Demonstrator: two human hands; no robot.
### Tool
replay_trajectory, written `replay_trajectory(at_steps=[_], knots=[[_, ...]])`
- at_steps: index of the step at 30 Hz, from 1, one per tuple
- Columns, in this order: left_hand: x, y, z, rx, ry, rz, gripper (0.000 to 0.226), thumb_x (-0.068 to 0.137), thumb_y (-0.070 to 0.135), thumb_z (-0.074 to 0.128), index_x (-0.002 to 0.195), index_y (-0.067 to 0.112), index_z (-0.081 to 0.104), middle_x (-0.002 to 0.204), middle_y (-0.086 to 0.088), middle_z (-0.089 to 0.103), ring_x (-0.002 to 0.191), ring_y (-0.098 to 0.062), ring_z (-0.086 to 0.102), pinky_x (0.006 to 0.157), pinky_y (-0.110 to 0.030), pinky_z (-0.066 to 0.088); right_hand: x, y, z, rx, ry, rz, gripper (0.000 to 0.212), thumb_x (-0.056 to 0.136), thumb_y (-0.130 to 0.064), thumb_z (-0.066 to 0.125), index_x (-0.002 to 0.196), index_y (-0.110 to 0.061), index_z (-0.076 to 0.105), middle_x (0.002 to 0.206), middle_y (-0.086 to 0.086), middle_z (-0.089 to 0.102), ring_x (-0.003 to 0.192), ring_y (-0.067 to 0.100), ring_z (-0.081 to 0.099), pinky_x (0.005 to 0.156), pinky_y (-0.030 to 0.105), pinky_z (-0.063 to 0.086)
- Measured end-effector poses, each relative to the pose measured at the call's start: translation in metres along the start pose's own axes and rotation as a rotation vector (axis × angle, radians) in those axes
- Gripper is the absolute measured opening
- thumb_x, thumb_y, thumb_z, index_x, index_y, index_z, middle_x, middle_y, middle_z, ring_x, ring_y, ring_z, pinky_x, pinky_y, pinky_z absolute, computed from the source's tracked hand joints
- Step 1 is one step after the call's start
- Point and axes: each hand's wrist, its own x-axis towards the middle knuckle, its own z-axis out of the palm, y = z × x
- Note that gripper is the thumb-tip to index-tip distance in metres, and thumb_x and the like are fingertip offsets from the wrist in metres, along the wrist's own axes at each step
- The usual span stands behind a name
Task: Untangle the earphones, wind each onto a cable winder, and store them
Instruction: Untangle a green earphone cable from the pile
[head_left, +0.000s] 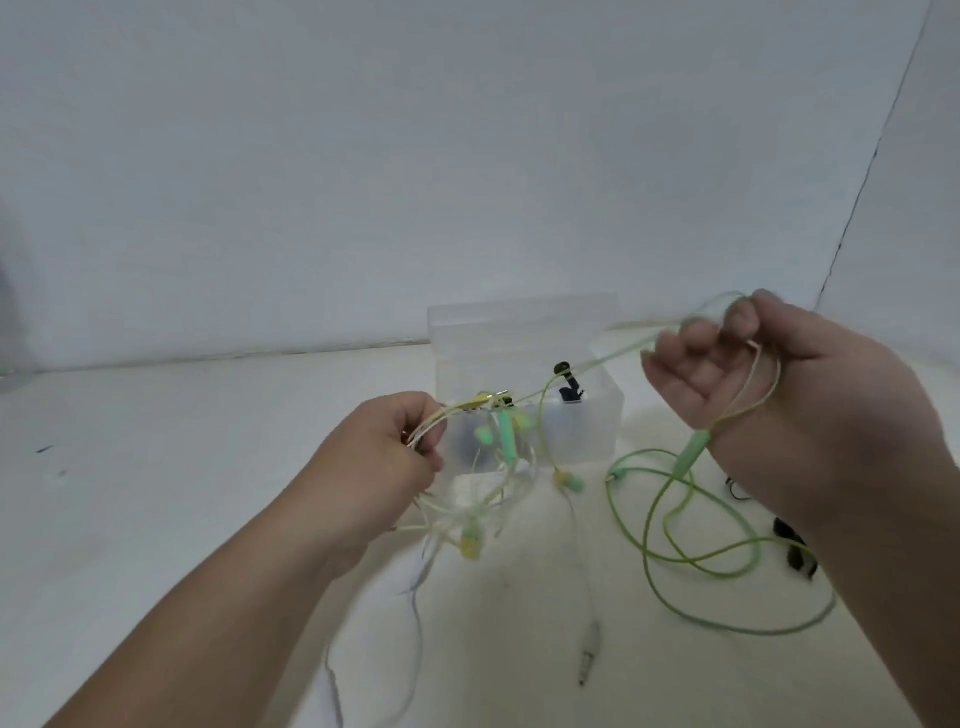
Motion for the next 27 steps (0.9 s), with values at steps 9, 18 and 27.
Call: replay_trajectory(at_steps=[9, 18, 27], knots=[[0.000, 0.007, 0.006, -0.616, 0.012, -0.196, 0.018, 0.082, 0.018, 0.074, 0.086, 0.002, 0.067, 0.087, -0.014, 0.073, 0.068, -0.019, 0.065, 0.060, -0.027, 0.056, -0.003, 0.018, -0.006, -0.698, 0.097, 0.102, 0.033, 0.100, -0.020, 0.050, 0.068, -0.014, 0.044, 0.058, 0.006, 0.036, 0.040, 0.018, 0.024, 0.049, 0.033, 0.051], [0.000, 0.007, 0.001, -0.126, 0.073, 0.025, 0.055, 0.098, 0.027, 0.058, 0.049, 0.017, 0.036, 0.052, -0.002, 0.029, 0.048, -0.018, 0.026, 0.049, -0.026, 0.026, 0.008, 0.016, -0.012, -0.511, 0.322, -0.069, 0.036, 0.102, -0.020, 0.048, 0.066, -0.012, 0.046, 0.058, 0.007, 0.052, 0.037, 0.021, 0.049, 0.053, 0.033, 0.057], [-0.004, -0.002, 0.006, 0.359, -0.115, 0.310, 0.032, 0.105, 0.022, 0.042, 0.088, 0.016, 0.068, 0.053, 0.019, 0.051, 0.049, -0.001, 0.043, 0.053, -0.017, 0.031, -0.009, 0.028, 0.003, -0.690, 0.002, 0.051, 0.034, 0.100, -0.020, 0.051, 0.070, -0.005, 0.056, 0.086, 0.014, 0.075, 0.071, 0.035, 0.073, 0.082, 0.048, 0.053]])
